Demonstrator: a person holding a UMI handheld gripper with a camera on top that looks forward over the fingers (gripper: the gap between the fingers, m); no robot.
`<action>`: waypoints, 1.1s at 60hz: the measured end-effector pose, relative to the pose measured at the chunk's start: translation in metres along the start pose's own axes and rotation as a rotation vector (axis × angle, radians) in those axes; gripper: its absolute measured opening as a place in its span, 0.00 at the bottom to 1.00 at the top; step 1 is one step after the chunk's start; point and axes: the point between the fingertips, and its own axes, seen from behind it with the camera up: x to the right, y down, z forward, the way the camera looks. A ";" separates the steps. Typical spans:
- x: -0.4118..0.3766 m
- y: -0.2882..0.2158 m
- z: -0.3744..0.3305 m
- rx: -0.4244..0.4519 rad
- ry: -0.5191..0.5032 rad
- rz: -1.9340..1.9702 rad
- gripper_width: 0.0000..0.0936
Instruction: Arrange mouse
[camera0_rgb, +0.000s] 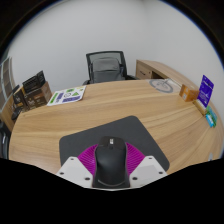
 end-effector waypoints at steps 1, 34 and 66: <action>0.000 0.002 0.001 -0.004 -0.001 0.002 0.38; 0.007 -0.023 -0.149 0.047 -0.011 -0.023 0.92; 0.036 0.046 -0.428 0.034 0.047 -0.102 0.92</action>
